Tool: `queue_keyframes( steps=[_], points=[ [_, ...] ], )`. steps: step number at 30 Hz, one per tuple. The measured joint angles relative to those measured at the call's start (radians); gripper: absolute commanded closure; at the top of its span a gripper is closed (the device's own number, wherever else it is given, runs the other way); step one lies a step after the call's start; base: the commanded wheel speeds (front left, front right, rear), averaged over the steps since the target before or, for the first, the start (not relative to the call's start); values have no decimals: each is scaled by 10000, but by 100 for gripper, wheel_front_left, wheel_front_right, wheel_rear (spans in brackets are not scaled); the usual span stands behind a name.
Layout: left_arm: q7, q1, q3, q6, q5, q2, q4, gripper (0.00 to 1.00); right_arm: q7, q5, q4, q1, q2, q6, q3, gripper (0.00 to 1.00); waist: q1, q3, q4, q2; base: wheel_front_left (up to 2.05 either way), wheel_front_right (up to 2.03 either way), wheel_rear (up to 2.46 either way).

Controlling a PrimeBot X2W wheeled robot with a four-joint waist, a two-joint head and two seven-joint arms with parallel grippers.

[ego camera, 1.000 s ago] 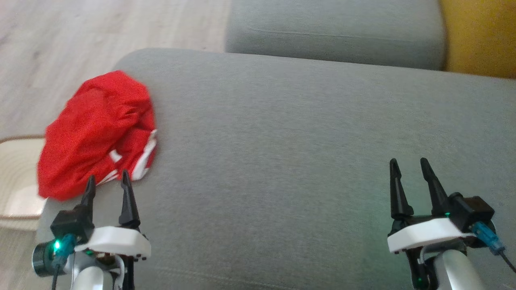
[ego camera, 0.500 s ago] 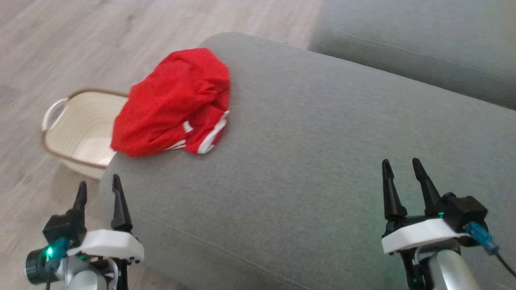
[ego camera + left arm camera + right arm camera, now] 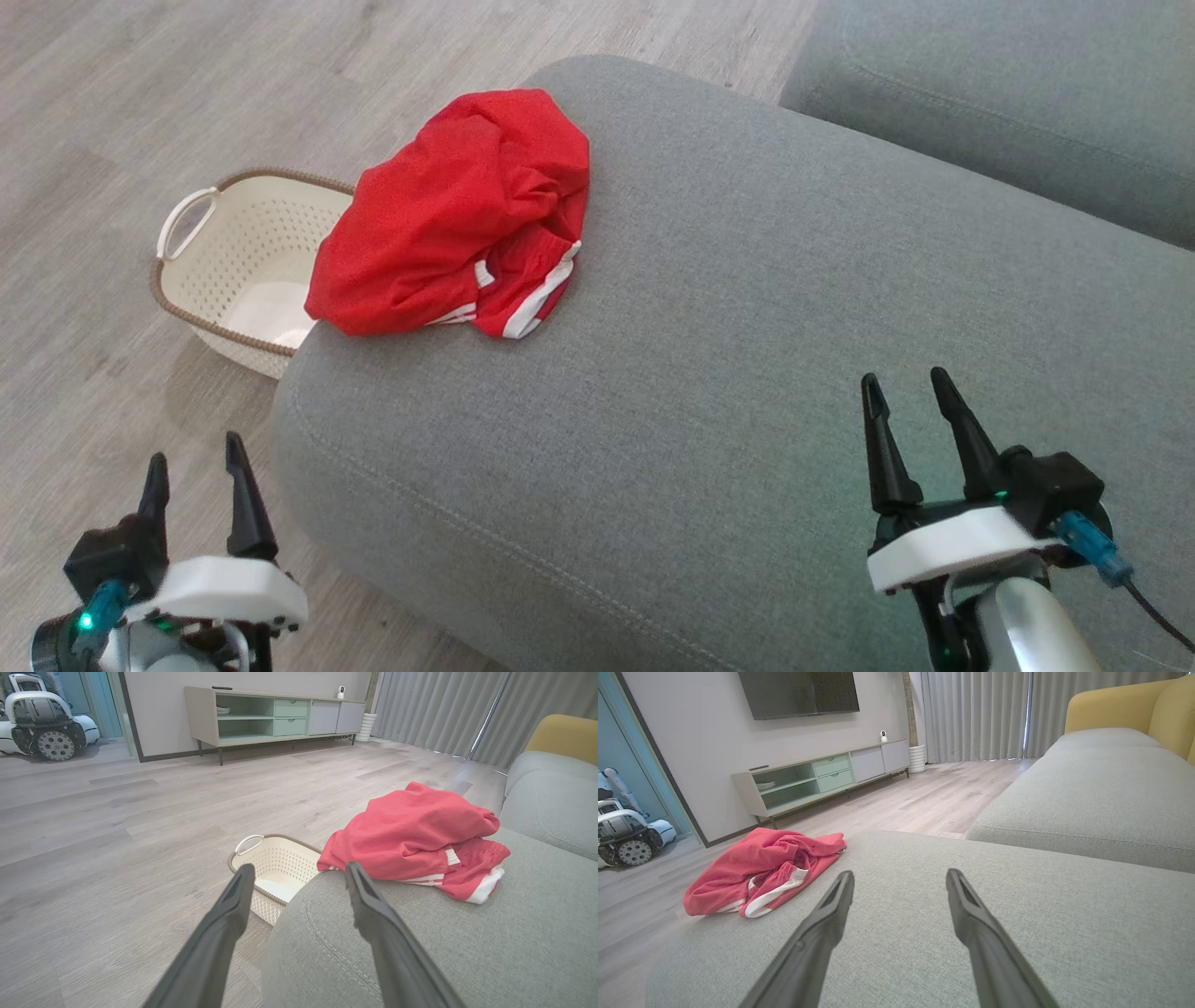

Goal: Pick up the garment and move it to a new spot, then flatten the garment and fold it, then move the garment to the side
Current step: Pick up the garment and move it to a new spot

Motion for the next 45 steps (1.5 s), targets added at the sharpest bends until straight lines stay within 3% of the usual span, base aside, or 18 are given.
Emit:
queue_keyframes(
  steps=[9, 19, 27, 42, 43, 44, 45],
  points=[
    [0, -319, 107, -286, -146, -2, 157, 0, 0, -359, -113, -86, -2, 0, -27, 0, 0, 333, -305, 0, 0, 0, 0],
    [0, -2503, 708, -811, -401, 46, 1697, 0, 15, -1106, -756, -1036, -33, 0, 364, 0, 0, 1483, -1247, 0, 0, 0, 0],
    [-2, -5120, 974, -1156, -270, 713, 3680, 0, 437, -1475, -1444, -1601, -67, 0, 587, 0, 0, 2714, -2229, 0, 0, 0, 0],
    [-31, -7477, 1175, -1014, -105, 1852, 7384, 0, 529, -1473, -1858, -2245, -127, 0, 880, 0, 0, 4123, -3544, -1, 0, 0, 0],
    [-31, -7584, 1218, -1018, -144, 1856, 7526, 33, 518, -1473, -1848, -2247, -127, 0, 882, 0, 1, 4153, -3589, -1, 0, 0, 0],
    [-31, -7666, 1214, -1047, -142, 1870, 7662, 100, 516, -1453, -1829, -2253, -128, 0, 882, 0, 1, 4160, -3624, -1, 0, 0, 0],
    [-31, -7715, 1218, -1068, -142, 1885, 7768, 100, 506, -1409, -1814, -2265, -128, 0, 886, 0, 1, 4151, -3644, 0, 0, 0, 0]
  ],
)
